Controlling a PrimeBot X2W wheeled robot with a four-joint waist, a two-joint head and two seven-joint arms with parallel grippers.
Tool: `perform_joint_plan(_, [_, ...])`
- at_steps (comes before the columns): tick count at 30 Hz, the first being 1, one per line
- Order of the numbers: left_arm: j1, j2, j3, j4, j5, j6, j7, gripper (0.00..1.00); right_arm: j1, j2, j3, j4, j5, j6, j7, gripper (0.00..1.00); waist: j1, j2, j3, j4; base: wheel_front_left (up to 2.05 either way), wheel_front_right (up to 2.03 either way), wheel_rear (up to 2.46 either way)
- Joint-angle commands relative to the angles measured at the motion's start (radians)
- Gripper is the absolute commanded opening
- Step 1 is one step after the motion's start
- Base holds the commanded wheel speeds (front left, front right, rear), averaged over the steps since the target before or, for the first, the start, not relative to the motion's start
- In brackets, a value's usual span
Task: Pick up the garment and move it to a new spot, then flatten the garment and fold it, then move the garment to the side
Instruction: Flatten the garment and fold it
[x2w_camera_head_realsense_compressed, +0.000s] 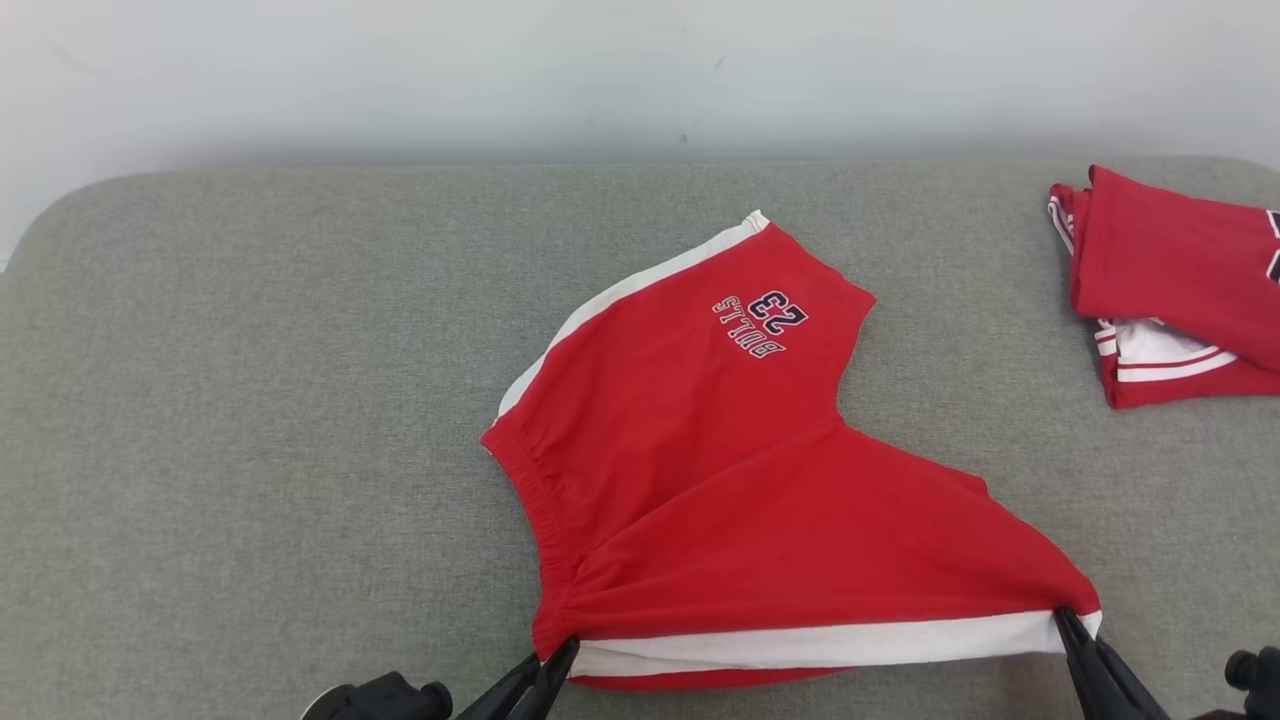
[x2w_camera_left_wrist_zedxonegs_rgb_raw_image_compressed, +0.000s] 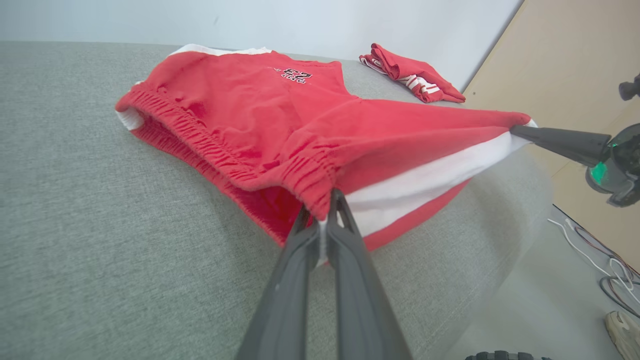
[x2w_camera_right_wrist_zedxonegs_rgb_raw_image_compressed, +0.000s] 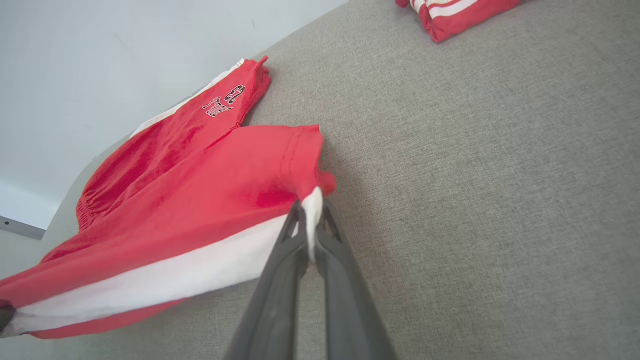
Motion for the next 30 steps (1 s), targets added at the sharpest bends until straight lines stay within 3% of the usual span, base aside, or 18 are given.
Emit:
perform_joint_plan(1, [0.006,-0.005,0.002,-0.004,0.01,-0.001,-0.003,0.0,-0.008,0.006,-0.006,-0.013,-0.01,-0.003,0.006,0.0,0.0001,0.0001,-0.004,0.006,0.0,0.0,0.0])
perform_joint_plan(10, [-0.023,-0.048,0.051,-0.033,0.031,0.0,-0.003,0.0,-0.199,-0.026,-0.002,0.031,-0.043,-0.003,0.031,0.0,0.0001,0.0001,-0.003,0.042,0.0,0.0,0.0])
perform_joint_plan(19, [-0.112,-0.111,0.082,-0.014,0.002,0.0,-0.003,0.0,-0.503,-0.091,0.035,0.213,-0.074,-0.003,0.031,0.0,0.0001,0.0001,0.037,0.096,0.0,0.0,0.0])
perform_joint_plan(30, [-0.308,-0.212,0.084,0.108,-0.058,-0.001,-0.003,0.0,-0.94,-0.114,0.125,0.634,-0.164,-0.003,-0.021,0.0,0.0001,0.0001,0.141,0.183,0.0,0.0,0.0])
